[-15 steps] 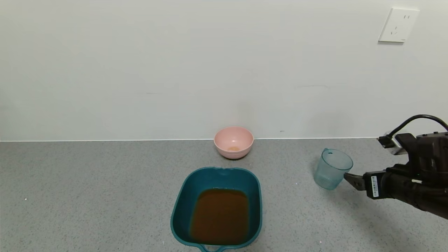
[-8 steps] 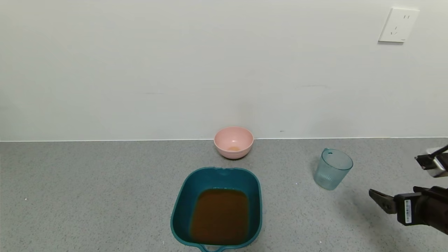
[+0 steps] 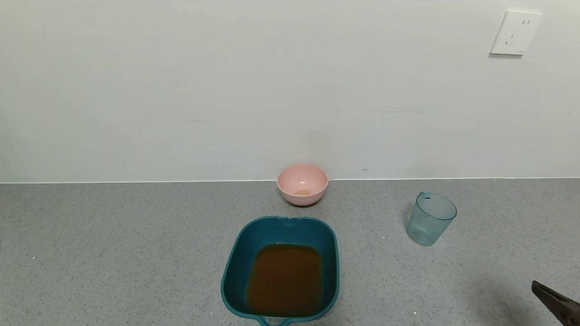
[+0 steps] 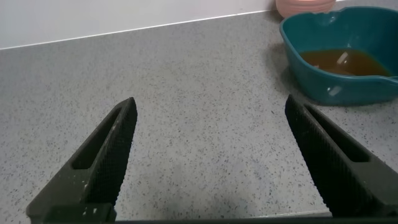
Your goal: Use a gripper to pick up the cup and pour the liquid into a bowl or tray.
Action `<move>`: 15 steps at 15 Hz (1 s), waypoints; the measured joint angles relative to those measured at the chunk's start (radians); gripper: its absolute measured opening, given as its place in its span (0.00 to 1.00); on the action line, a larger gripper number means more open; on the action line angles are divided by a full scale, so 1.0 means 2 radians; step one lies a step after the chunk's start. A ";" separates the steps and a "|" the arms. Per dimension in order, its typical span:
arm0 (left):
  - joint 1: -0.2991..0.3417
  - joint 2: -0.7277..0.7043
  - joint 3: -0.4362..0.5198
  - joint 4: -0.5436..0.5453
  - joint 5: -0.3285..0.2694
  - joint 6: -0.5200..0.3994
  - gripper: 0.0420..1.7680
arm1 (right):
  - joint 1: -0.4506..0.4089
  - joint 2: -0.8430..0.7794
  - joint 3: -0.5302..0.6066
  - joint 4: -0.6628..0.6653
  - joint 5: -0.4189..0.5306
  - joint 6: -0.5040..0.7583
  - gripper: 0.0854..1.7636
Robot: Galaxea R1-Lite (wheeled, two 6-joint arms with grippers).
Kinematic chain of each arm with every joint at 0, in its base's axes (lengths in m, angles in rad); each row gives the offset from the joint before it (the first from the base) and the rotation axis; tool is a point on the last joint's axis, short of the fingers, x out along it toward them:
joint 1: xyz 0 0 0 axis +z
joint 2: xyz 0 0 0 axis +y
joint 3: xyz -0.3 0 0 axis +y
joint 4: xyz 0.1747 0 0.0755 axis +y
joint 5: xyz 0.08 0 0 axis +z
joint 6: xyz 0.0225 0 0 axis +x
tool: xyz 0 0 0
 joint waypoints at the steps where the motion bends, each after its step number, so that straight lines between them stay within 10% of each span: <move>1: 0.000 0.000 0.000 0.000 0.000 0.000 0.97 | -0.002 -0.029 0.000 0.022 0.000 0.000 0.96; 15: 0.000 0.000 0.000 0.000 0.000 0.000 0.97 | -0.069 -0.302 0.030 0.172 -0.012 0.007 0.97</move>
